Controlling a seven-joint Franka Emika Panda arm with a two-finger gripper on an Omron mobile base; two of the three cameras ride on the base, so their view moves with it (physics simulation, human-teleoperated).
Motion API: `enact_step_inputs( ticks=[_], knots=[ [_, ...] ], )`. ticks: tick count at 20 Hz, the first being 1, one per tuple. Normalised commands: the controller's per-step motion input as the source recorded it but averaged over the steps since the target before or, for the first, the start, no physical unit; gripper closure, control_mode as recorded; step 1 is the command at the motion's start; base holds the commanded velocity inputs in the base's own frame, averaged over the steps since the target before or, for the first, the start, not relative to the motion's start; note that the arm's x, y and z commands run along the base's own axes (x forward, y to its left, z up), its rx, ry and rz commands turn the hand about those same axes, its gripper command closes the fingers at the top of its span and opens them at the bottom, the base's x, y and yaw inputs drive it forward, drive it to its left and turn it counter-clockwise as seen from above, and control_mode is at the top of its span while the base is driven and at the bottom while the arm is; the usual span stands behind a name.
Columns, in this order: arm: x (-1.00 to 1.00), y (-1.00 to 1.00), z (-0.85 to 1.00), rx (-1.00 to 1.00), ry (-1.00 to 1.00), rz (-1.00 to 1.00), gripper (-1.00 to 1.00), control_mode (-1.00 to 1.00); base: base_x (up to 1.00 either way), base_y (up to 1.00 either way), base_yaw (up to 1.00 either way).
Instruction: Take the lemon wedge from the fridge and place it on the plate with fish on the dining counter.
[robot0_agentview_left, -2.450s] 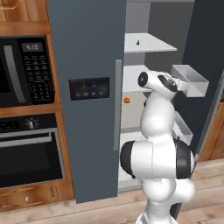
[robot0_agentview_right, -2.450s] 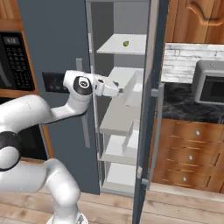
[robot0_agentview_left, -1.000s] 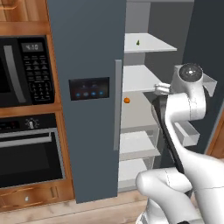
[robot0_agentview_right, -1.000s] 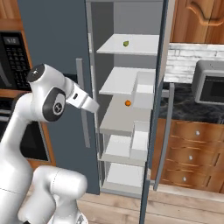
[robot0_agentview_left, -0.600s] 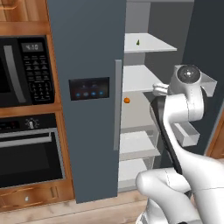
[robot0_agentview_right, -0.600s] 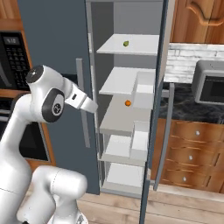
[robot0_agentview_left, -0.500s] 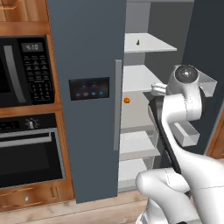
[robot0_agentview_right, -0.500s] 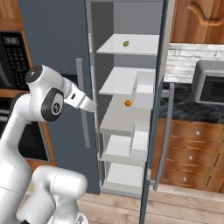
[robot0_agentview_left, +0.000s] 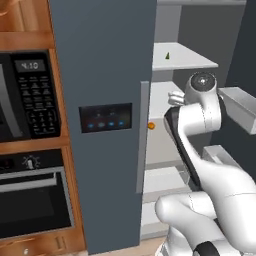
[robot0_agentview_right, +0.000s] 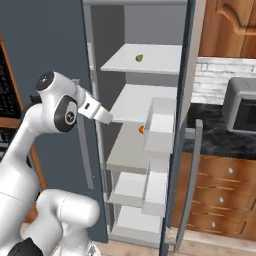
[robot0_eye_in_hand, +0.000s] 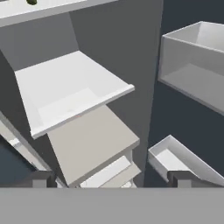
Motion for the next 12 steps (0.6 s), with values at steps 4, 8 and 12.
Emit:
enact_step_inputs(
  ticks=[4,8,12],
  knots=[
    [0.0,0.0,0.0,0.0,0.0,0.0,-1.0,1.0,0.48,-0.41,0.06],
    [0.0,0.0,0.0,0.0,0.0,0.0,-1.0,1.0,0.14,-0.41,0.04],
    [0.0,0.0,0.0,0.0,0.0,0.0,-1.0,1.0,0.18,-0.41,0.0]
  ],
)
